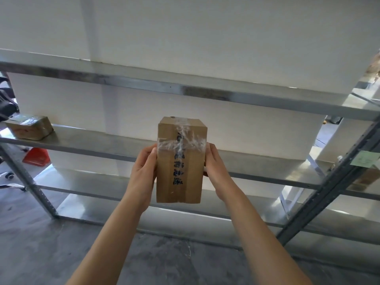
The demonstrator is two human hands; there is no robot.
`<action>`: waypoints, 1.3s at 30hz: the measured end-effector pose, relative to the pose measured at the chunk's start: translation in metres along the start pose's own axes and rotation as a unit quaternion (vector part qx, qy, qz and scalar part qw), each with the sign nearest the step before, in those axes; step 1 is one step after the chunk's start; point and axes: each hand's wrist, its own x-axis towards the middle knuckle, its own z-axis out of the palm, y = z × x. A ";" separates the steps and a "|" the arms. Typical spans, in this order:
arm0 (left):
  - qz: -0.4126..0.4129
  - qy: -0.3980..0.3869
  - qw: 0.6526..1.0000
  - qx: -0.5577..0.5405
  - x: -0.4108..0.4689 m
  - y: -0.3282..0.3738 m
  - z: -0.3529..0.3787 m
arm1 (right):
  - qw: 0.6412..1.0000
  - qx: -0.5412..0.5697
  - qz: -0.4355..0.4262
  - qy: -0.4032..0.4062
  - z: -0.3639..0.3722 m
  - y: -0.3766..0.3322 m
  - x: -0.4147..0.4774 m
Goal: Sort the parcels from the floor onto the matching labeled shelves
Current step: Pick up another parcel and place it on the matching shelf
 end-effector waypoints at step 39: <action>0.028 0.001 0.991 -0.131 -0.002 0.019 -0.003 | 0.986 0.127 -0.103 -0.027 0.005 -0.001 -0.019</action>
